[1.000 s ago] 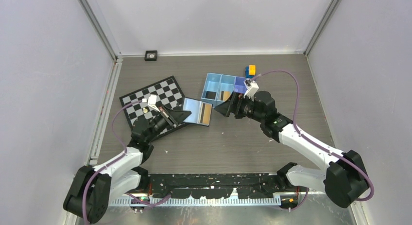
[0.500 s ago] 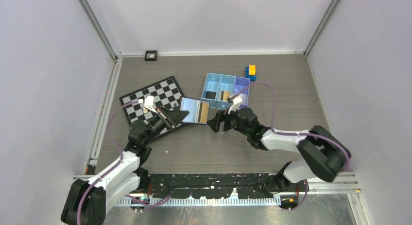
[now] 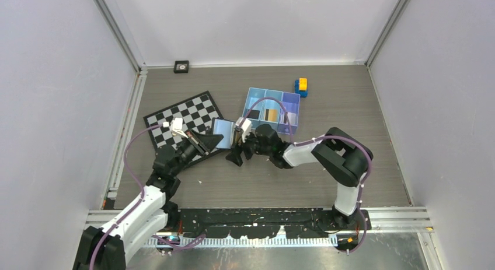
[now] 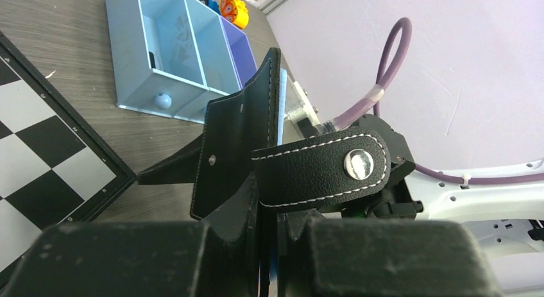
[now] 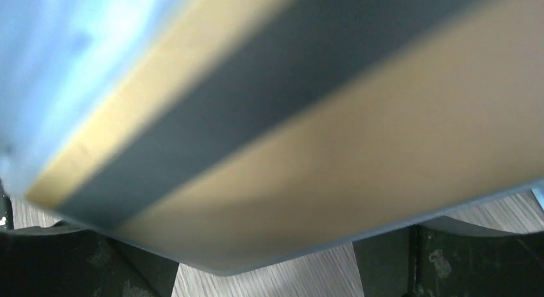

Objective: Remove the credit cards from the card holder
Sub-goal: Remove the credit card from the card holder.

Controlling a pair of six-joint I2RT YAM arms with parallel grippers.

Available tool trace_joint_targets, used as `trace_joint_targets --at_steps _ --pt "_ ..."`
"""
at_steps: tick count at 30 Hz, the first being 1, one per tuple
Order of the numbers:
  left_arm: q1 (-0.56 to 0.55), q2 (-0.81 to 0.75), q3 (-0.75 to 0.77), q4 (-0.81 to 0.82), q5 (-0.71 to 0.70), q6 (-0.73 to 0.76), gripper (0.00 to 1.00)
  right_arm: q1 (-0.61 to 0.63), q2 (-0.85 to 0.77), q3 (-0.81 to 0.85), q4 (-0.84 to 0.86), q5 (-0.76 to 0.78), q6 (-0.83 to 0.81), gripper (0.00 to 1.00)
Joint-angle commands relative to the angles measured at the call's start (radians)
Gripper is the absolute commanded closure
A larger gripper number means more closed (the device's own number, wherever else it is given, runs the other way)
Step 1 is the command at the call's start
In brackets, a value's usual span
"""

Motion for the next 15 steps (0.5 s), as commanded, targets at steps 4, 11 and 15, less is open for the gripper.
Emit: trace_joint_targets --at_steps 4,11,15 --pt "0.004 -0.015 0.044 -0.023 -0.016 0.019 1.0 0.023 0.141 0.158 -0.157 -0.049 -0.1 0.12" --pt "0.003 -0.07 0.048 -0.122 -0.069 0.029 1.0 0.026 0.209 0.194 -0.166 -0.018 -0.108 0.12" --pt "0.004 -0.09 0.046 -0.142 -0.08 0.032 1.0 0.023 0.224 0.207 -0.175 0.005 -0.093 0.12"
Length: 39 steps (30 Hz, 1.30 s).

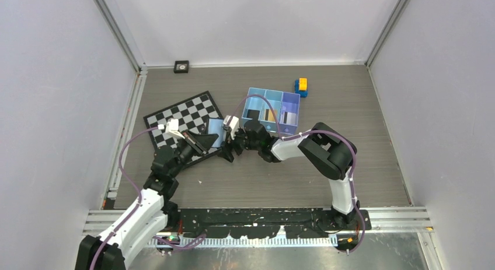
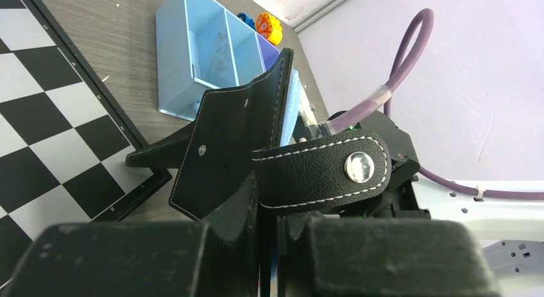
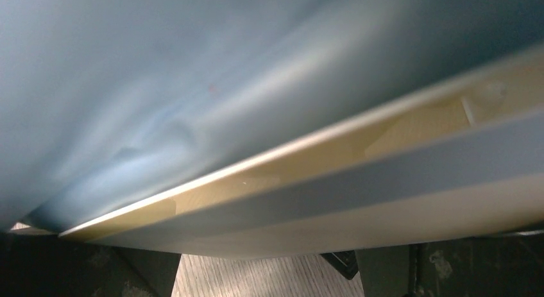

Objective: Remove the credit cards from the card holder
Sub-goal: Remove the credit card from the card holder.

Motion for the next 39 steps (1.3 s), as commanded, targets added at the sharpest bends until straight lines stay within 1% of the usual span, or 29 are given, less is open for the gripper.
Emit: trace_joint_targets --at_steps 1,3,5,8,14,16,19,21,23,25,28,31,34,35,36,39 --pt "-0.004 -0.023 0.042 -0.026 0.002 0.011 1.0 -0.002 0.054 -0.009 -0.12 0.054 0.029 0.12" --pt "-0.004 -0.019 0.042 -0.026 0.003 0.011 1.0 -0.005 0.04 -0.028 -0.105 0.097 0.042 0.12" --pt "-0.004 -0.015 0.042 -0.023 0.006 0.007 1.0 -0.006 0.019 -0.077 -0.037 0.126 0.043 0.12" --pt "-0.004 -0.012 0.042 -0.019 0.012 0.0 1.0 -0.005 -0.008 -0.139 0.04 0.129 0.043 0.12" --pt "-0.004 -0.015 0.041 -0.02 0.014 -0.007 1.0 -0.005 -0.078 -0.29 0.273 0.182 0.123 0.11" --pt "-0.004 -0.015 0.041 -0.016 0.019 -0.01 1.0 -0.005 -0.149 -0.32 0.276 0.209 0.156 0.11" --pt "-0.004 -0.02 0.04 -0.013 0.022 -0.011 1.0 -0.005 -0.309 -0.386 0.292 0.252 0.22 0.12" --pt "-0.004 -0.024 0.042 -0.011 0.025 -0.008 1.0 -0.005 -0.412 -0.412 0.254 0.274 0.262 0.12" --pt "-0.004 -0.024 0.042 -0.012 0.026 -0.007 1.0 -0.005 -0.5 -0.408 0.161 0.28 0.292 0.11" --pt "-0.004 -0.02 0.044 -0.007 0.031 -0.009 1.0 -0.005 -0.566 -0.409 0.091 0.269 0.305 0.11" --pt "-0.004 -0.015 0.047 0.001 0.049 -0.015 1.0 -0.006 -0.643 -0.427 0.045 0.287 0.319 0.11" --pt "-0.004 -0.01 0.041 0.036 0.069 -0.035 1.0 -0.005 -0.678 -0.406 -0.027 0.325 0.353 0.11" --pt "-0.004 0.006 0.034 0.092 0.099 -0.054 1.0 -0.006 -0.688 -0.367 -0.099 0.327 0.394 0.12" --pt "-0.004 0.014 0.033 0.103 0.109 -0.06 1.0 -0.012 -0.691 -0.36 -0.113 0.338 0.428 0.11" --pt "-0.004 0.023 0.032 0.122 0.117 -0.065 1.0 -0.026 -0.697 -0.353 -0.13 0.34 0.475 0.09" --pt "-0.004 0.055 0.03 0.181 0.147 -0.082 1.0 -0.099 -0.716 -0.335 -0.168 0.276 0.632 0.05"
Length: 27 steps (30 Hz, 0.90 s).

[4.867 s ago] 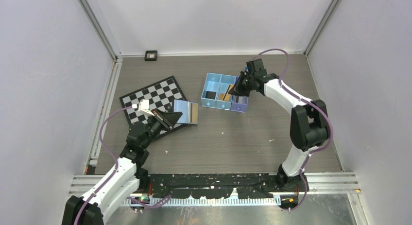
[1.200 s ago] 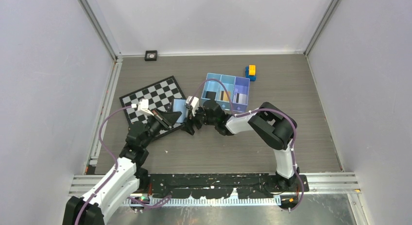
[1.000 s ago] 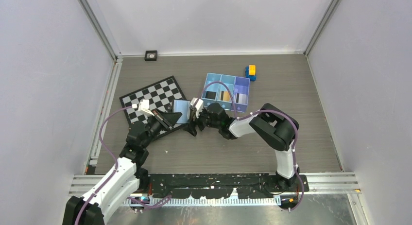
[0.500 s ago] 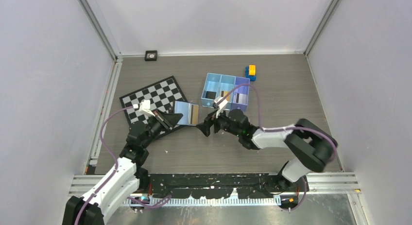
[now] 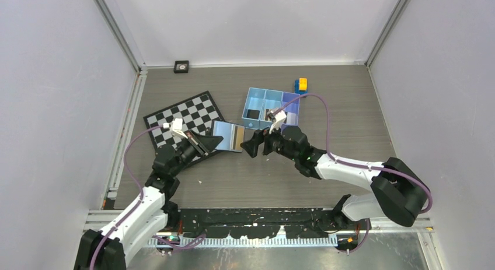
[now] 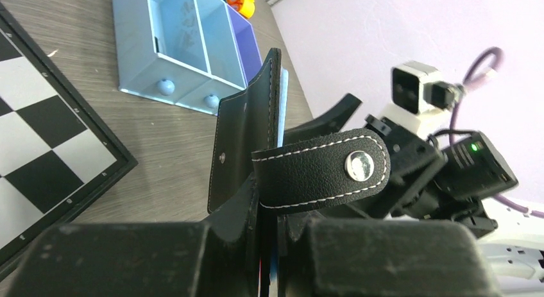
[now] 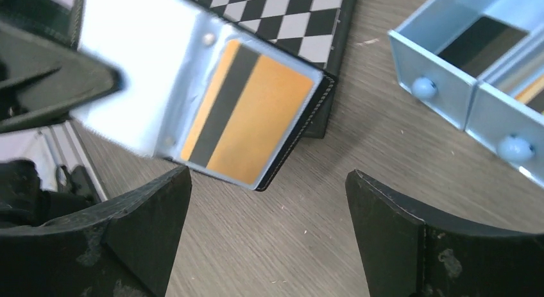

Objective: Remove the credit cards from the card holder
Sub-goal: Remove the credit card from the card holder.

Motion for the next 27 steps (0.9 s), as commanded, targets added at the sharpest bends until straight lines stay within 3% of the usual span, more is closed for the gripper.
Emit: trace_joint_targets --at_steps 1,4,8,11,27 --pt "-0.002 0.039 0.028 0.174 0.071 -0.037 1.0 -0.096 -0.055 0.055 -0.059 -0.029 0.228 0.03" --pt "-0.003 0.067 0.024 0.218 0.088 -0.048 1.0 -0.19 -0.08 0.005 0.004 -0.114 0.36 0.02" --pt "-0.002 0.103 0.025 0.299 0.129 -0.065 1.0 -0.272 -0.081 0.01 0.014 -0.308 0.402 0.02" --pt "-0.002 0.132 0.024 0.362 0.154 -0.082 1.0 -0.278 -0.079 0.007 0.021 -0.341 0.398 0.02" --pt "-0.002 0.193 0.044 0.605 0.268 -0.191 1.0 -0.283 0.103 -0.044 0.521 -0.574 0.611 0.02"
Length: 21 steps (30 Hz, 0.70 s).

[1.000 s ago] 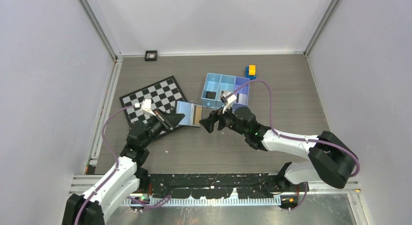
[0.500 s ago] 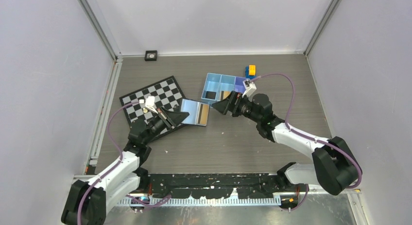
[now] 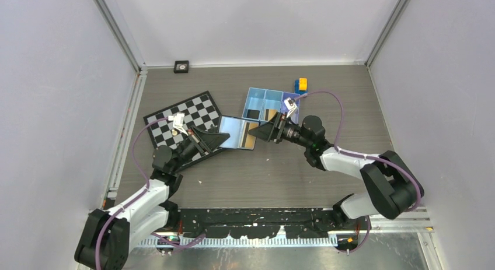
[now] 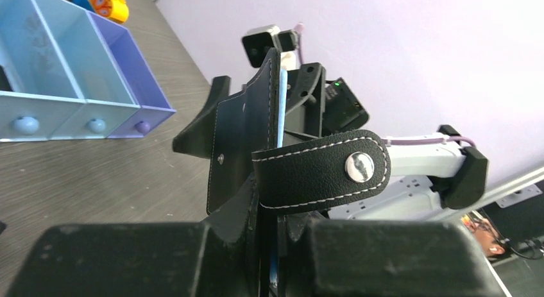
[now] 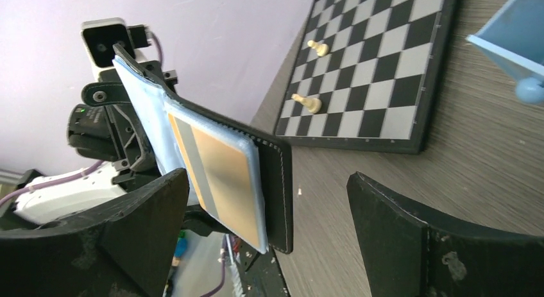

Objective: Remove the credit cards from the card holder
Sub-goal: Remove the credit card from the card holder.

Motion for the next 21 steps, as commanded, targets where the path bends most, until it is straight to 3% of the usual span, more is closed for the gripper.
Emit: trace_joint_targets --at_steps 1,4,7,9,13,18,21 --pt "-0.003 0.013 0.048 0.16 0.059 -0.062 1.0 -0.002 0.074 -0.01 0.3 -0.107 0.101 0.02" --pt "-0.002 0.028 0.053 0.186 0.07 -0.086 1.0 -0.002 0.132 -0.01 0.462 -0.155 0.184 0.14" --pt "-0.002 0.028 0.043 0.166 0.047 -0.079 1.0 -0.002 0.172 -0.008 0.596 -0.192 0.253 0.42" --pt "0.0 0.022 0.04 0.132 0.033 -0.067 1.0 -0.002 0.176 -0.008 0.603 -0.193 0.257 0.54" --pt "0.003 -0.01 0.039 0.038 0.004 -0.03 1.0 0.0 0.168 -0.01 0.596 -0.191 0.248 0.68" --pt "0.004 -0.096 0.049 -0.21 -0.088 0.051 1.0 0.0 0.152 -0.006 0.54 -0.179 0.229 0.98" --pt "0.003 -0.166 0.061 -0.372 -0.171 0.108 1.0 -0.001 0.146 0.001 0.468 -0.161 0.206 1.0"
